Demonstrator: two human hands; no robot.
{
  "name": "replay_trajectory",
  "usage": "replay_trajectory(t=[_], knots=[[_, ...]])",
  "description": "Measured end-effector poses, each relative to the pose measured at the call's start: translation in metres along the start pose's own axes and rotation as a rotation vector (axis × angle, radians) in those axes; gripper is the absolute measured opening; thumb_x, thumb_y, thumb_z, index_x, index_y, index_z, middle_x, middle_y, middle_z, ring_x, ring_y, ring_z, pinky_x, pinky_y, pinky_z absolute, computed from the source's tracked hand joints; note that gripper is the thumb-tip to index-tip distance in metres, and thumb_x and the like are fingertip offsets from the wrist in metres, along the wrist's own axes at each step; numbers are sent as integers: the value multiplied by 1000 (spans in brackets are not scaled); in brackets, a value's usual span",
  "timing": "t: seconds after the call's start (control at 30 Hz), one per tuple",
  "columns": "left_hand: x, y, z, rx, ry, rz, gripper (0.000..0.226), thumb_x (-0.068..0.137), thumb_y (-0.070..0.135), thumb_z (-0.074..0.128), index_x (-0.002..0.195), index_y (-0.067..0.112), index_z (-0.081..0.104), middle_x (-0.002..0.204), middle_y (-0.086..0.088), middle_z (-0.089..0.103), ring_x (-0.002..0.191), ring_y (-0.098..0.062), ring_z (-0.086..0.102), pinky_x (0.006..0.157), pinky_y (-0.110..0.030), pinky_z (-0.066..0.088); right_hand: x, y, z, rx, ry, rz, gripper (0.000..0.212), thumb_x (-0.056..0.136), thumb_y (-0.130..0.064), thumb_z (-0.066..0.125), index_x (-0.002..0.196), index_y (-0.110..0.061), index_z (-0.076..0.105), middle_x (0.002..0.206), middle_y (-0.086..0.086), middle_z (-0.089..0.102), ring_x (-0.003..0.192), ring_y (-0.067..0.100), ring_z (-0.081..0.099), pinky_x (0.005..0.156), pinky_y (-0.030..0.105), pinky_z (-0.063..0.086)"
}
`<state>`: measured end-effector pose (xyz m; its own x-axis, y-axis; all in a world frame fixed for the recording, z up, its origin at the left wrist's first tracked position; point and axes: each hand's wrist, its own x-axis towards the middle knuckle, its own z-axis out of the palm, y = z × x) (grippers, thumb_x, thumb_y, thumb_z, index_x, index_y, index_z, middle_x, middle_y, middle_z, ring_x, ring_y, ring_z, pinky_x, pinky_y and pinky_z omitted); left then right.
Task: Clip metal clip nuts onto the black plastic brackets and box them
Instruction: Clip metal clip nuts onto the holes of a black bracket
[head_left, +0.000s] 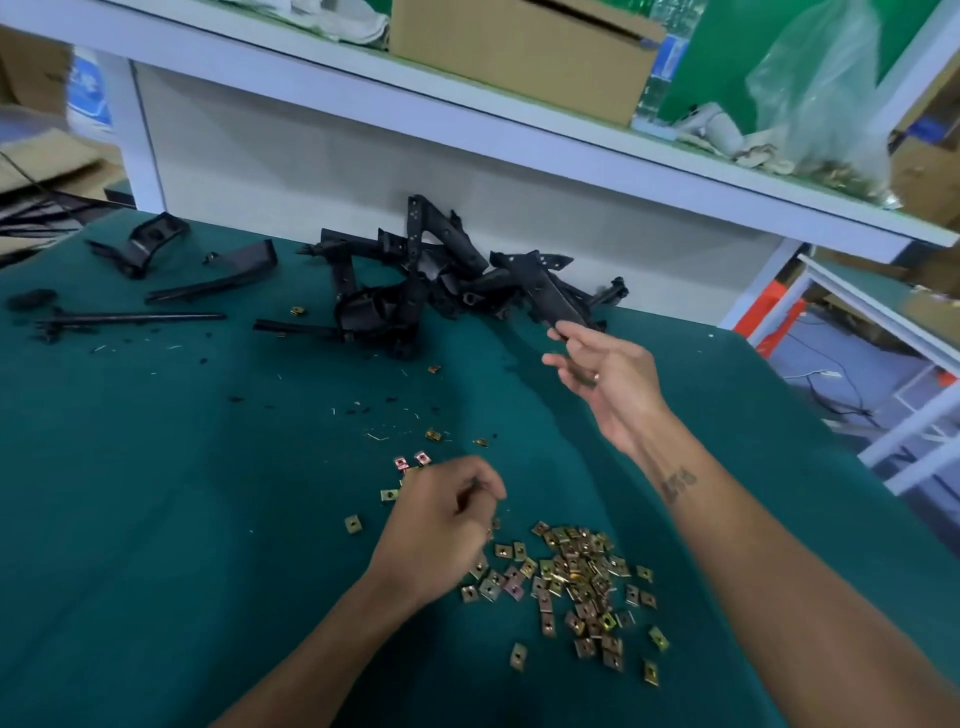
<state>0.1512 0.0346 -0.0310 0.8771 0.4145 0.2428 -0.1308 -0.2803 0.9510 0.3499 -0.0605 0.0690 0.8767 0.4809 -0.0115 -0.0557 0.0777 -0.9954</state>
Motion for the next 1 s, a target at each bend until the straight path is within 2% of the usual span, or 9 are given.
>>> replay_trajectory(t=[0.13,0.27,0.47,0.57,0.63,0.7,0.8,0.9,1.0], knots=[[-1,8,-2,124,253,103,12,93,22,57,101,30,61,71,12,57,58,-9,52,52,-17,38,-72,4,-16,-152,-98,-148,38,96,7,58,99,-20,84,102,6,80,109,33,71,76,23,57],[-11,18,1,281,350,301,23,95,35,58,113,23,52,103,12,48,95,-15,54,76,-21,44,-131,10,-21,-372,-4,-463,48,90,21,53,79,-14,83,87,3,76,80,22,73,70,27,56],[-31,45,22,-499,107,103,49,100,46,56,130,8,59,128,-7,68,122,-26,63,97,-34,54,-196,45,-3,-1229,175,-1081,47,93,10,38,106,-7,80,137,-3,67,107,21,73,70,35,62],[-27,58,21,-855,140,-94,36,102,31,56,122,1,58,125,-20,69,118,-36,66,97,-40,56,-207,53,6,-1370,-2,-1144,42,93,1,38,89,-8,79,150,-4,57,140,22,53,76,38,58],[-24,58,18,-962,183,-194,29,108,19,44,122,-5,52,120,-27,69,110,-40,70,87,-35,59,-213,61,9,-1308,-226,-1193,29,86,1,49,84,-8,77,136,-1,67,138,21,54,84,36,55],[-21,55,11,-964,211,-232,25,112,15,34,124,-2,48,117,-25,71,104,-41,72,83,-35,61,-219,70,7,-1121,-370,-1220,24,79,5,55,78,-7,75,107,1,76,116,20,68,80,35,58],[-14,49,-5,-902,214,-279,23,110,9,35,122,6,55,115,-14,75,98,-37,74,74,-35,62,-216,76,-5,-840,-270,-1188,29,73,8,50,74,-6,75,80,2,72,74,21,69,59,33,55],[-14,41,-14,-694,260,-343,16,104,7,47,92,6,56,80,-7,73,68,-29,70,56,-36,54,-190,72,-28,-669,26,-941,34,80,10,47,74,-4,77,74,1,72,66,16,67,55,36,53],[-15,35,-18,-440,250,-312,29,105,25,52,83,8,45,66,-12,54,49,-25,53,45,-34,42,-156,65,-53,-739,229,-607,35,83,10,53,81,-12,80,80,-8,75,76,6,71,70,38,60]])
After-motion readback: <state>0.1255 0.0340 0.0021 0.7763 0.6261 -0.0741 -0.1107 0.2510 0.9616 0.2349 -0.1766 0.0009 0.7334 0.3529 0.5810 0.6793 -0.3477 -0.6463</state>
